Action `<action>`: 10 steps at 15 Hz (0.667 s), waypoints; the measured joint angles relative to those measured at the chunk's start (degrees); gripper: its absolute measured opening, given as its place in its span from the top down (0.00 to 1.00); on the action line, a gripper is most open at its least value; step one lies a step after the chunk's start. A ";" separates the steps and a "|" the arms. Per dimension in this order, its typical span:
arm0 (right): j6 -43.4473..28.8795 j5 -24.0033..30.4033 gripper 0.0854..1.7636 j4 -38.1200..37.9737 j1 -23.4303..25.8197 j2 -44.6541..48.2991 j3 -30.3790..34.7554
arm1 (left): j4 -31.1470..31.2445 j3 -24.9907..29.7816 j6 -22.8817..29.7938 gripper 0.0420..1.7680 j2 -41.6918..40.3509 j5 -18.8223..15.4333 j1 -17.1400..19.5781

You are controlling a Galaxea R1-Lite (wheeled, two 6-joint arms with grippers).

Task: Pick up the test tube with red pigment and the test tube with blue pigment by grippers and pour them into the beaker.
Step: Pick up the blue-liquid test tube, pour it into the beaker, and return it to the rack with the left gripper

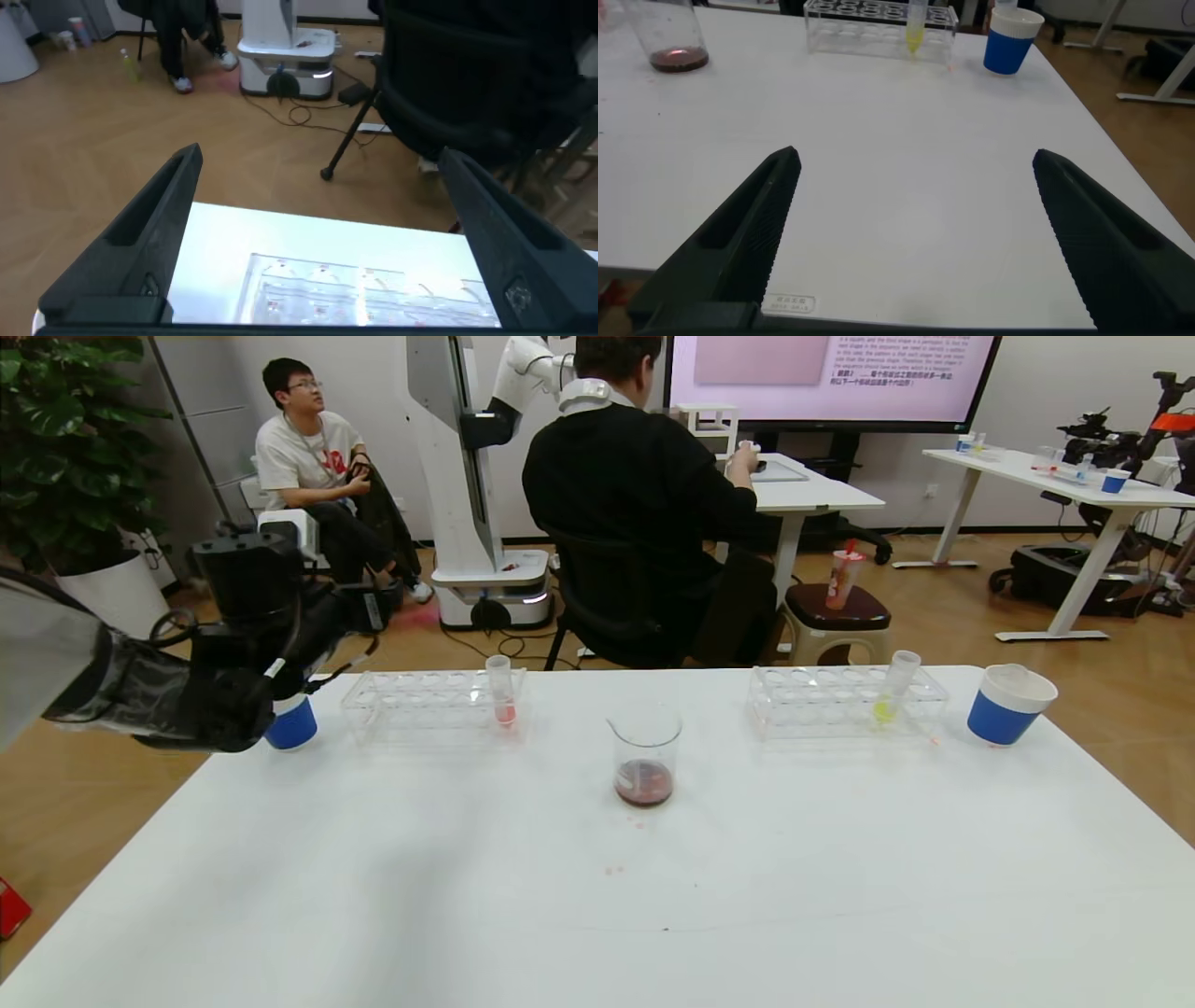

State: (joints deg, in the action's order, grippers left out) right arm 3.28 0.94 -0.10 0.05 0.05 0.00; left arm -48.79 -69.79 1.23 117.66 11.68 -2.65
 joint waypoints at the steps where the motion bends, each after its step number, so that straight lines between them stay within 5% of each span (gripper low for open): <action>1: 0.00 0.00 0.02 0.00 0.00 0.00 0.00 | 1.74 0.13 -0.16 0.01 -2.21 0.04 -1.21; 10: 0.00 0.00 0.02 0.00 0.00 0.00 0.00 | 26.79 6.31 -8.20 0.01 -37.60 0.59 -8.24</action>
State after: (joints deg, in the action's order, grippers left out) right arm 3.28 0.94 -0.10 0.05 0.05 0.00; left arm -21.99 -63.48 -6.97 80.07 12.26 -10.89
